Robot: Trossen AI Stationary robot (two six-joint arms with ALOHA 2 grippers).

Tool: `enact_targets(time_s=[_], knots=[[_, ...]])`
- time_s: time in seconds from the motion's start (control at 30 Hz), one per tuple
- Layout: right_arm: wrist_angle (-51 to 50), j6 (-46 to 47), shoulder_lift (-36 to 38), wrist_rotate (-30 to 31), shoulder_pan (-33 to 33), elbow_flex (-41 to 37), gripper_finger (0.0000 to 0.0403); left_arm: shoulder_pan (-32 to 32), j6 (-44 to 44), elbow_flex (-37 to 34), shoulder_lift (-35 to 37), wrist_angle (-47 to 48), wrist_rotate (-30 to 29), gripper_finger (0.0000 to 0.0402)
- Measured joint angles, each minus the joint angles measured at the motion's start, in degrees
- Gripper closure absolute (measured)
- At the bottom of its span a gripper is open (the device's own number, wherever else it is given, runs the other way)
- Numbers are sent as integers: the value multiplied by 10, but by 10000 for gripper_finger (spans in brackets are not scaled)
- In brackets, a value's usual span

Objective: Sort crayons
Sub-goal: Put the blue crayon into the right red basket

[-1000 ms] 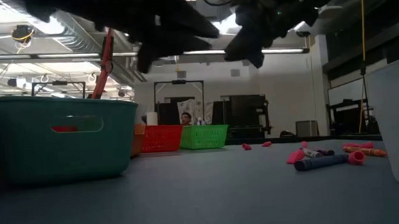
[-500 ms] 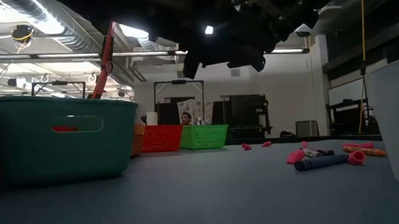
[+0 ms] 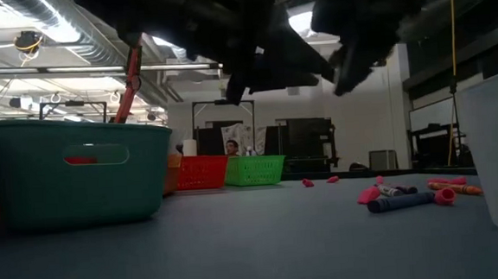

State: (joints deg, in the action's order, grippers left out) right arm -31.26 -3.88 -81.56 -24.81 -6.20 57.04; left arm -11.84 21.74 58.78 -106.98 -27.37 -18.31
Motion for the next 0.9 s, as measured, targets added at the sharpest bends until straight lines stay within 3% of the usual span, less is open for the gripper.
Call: enact_targets(time_s=[0.27, 0.4, 0.6, 0.9], knots=[[-62, 5, 0, 77, 116, 0, 292, 0, 0, 0, 0, 55, 0, 294], [-48, 5, -4, 83, 161, 0, 292, 0, 0, 0, 0, 65, 0, 294], [-13, 5, -34, 162, 213, 0, 292, 0, 0, 0, 0, 64, 0, 294], [18, 4, -109, 165, 252, 0, 292, -2, 2, 0, 0, 64, 0, 294]])
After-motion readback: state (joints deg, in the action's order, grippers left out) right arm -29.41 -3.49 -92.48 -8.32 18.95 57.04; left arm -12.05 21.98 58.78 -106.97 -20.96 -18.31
